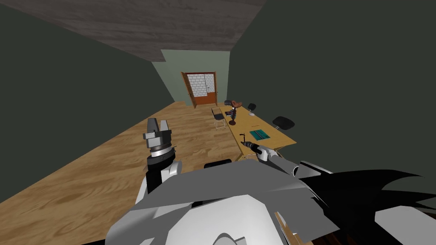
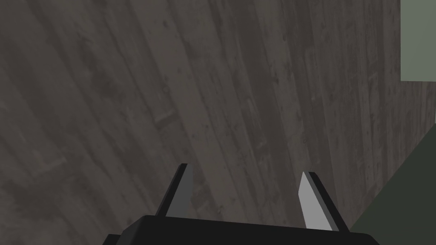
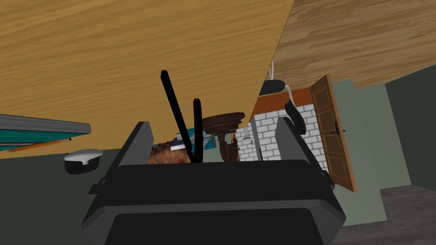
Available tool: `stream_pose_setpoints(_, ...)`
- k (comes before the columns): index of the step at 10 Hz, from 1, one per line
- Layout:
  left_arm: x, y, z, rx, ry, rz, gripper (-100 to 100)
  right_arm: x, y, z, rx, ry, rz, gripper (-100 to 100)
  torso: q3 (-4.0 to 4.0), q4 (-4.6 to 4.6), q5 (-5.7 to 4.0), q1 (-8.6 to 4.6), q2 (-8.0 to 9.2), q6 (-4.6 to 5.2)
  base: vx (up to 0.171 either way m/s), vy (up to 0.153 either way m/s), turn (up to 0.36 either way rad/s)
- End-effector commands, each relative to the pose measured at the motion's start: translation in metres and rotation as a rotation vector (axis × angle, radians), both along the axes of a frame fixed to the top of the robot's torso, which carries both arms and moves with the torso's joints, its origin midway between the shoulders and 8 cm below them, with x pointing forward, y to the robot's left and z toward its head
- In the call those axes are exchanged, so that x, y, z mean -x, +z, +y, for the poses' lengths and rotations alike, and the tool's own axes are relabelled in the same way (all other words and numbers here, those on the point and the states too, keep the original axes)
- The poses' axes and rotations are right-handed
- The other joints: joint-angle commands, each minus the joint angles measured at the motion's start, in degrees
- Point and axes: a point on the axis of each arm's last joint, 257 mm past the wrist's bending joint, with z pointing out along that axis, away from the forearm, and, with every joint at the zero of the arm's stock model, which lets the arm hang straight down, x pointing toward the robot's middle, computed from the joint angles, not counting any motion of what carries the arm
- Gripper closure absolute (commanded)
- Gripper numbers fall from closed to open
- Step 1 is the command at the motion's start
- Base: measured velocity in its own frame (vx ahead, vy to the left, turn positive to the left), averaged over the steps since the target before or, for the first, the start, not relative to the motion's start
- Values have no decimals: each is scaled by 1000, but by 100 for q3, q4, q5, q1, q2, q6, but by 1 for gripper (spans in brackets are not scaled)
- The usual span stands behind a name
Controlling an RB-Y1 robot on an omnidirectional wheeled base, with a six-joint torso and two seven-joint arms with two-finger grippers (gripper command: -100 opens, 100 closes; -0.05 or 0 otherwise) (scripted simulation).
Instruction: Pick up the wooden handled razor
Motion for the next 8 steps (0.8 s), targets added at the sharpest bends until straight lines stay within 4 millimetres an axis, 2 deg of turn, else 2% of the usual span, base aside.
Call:
stream_pose_setpoints(1, 0, 0, 0, 0, 0, 0, 0, -1, -3, -13, 29, -14, 9, -100, 0, 0, 0, 0, 0, 0, 50, 12, 31)
stream_pose_setpoints(3, 0, 0, 0, 0, 0, 0, 0, -4, 4, -44, 95, -41, 20, -100, 3, 1, -1, -1, 6, 1, 48, 16, 100)
stream_pose_setpoints(4, 0, 0, 0, 0, 0, 0, 0, -4, 4, -44, 95, -41, 20, -100, 2, 1, 0, 2, 3, 0, 41, 15, 33)
stream_pose_setpoints(7, 0, 0, 0, 0, 0, 0, 0, -13, 18, -83, 171, -79, 22, -100, 4, 1, 0, 5, 7, 0, 44, 28, 96)
stream_pose_setpoints(8, 0, 0, 0, 0, 0, 0, 0, -14, 16, -74, 154, -68, 22, -100, 1, 1, 2, 8, 2, -1, 29, 13, 27)
